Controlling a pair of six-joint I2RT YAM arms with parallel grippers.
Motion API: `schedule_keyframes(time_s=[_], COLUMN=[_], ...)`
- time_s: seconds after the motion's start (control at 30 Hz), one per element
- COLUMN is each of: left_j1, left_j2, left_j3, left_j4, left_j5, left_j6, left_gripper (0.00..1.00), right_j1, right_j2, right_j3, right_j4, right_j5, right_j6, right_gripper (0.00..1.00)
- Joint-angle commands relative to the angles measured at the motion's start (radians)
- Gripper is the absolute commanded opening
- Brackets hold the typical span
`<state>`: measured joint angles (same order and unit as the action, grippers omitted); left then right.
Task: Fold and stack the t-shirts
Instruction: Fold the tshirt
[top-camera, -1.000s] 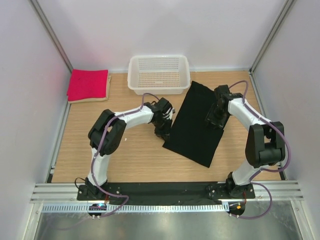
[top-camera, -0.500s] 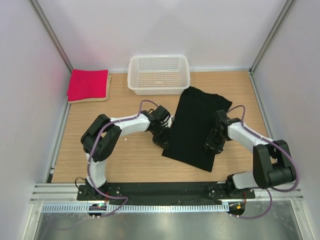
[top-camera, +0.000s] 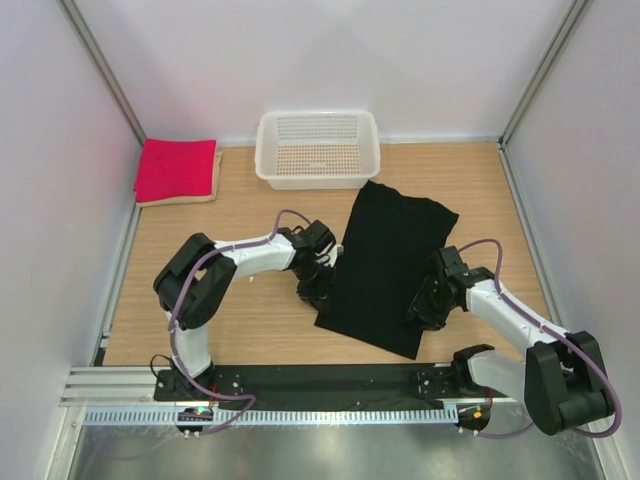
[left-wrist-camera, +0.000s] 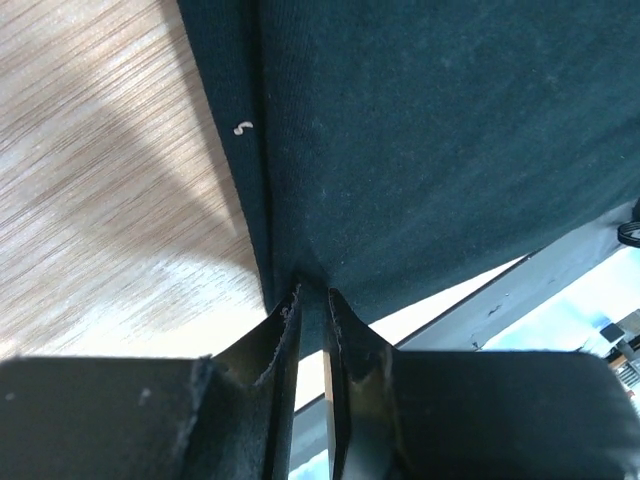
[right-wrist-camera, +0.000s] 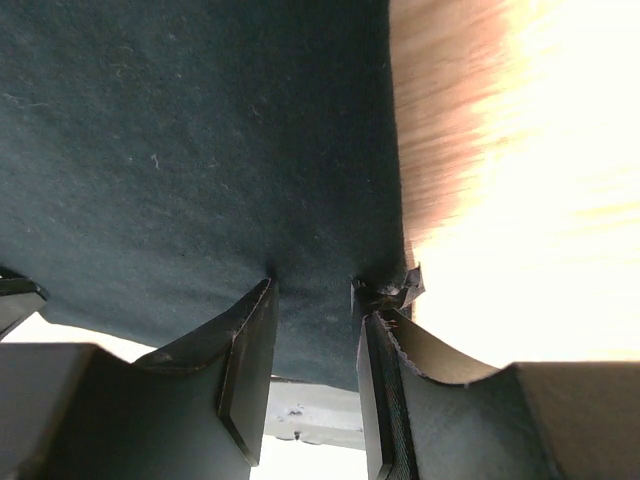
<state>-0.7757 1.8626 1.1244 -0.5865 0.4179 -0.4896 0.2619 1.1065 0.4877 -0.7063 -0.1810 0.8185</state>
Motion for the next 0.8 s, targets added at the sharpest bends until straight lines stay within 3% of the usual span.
schedule_keyframes(time_s=[0.0, 0.1, 0.23, 0.37, 0.6, 0.77], left_j1=[-0.007, -0.007, -0.007, -0.007, -0.005, -0.002], left_j2=[0.058, -0.012, -0.097, -0.177, -0.258, -0.258], left_j3=[0.032, 0.052, 0.083, 0.117, 0.161, 0.184], left_j4=[-0.162, -0.174, -0.217, -0.256, -0.286, -0.274], left_j5=[-0.143, -0.166, -0.172, -0.18, -0.176, -0.142], left_j6=[0.049, 0.045, 0.042, 0.034, 0.02, 0.026], left_gripper=[0.16, 0.2, 0.42, 0.5, 0.54, 0.54], right_j1=[0.01, 0.008, -0.006, -0.016, -0.033, -0.069], right_j2=[0.003, 0.036, 0.275, 0.487, 0.862, 0.989], right_j3=[0.041, 0.196, 0.455, 0.725, 1.155, 1.221], right_j4=[-0.073, -0.133, -0.218, -0.229, -0.243, -0.203], right_j5=[0.029, 0.115, 0.217, 0.282, 0.29, 0.308], right_j6=[0.005, -0.082, -0.24, -0.355, -0.421, -0.4], right_gripper=[0.42, 0.44, 0.52, 0.57, 0.61, 0.61])
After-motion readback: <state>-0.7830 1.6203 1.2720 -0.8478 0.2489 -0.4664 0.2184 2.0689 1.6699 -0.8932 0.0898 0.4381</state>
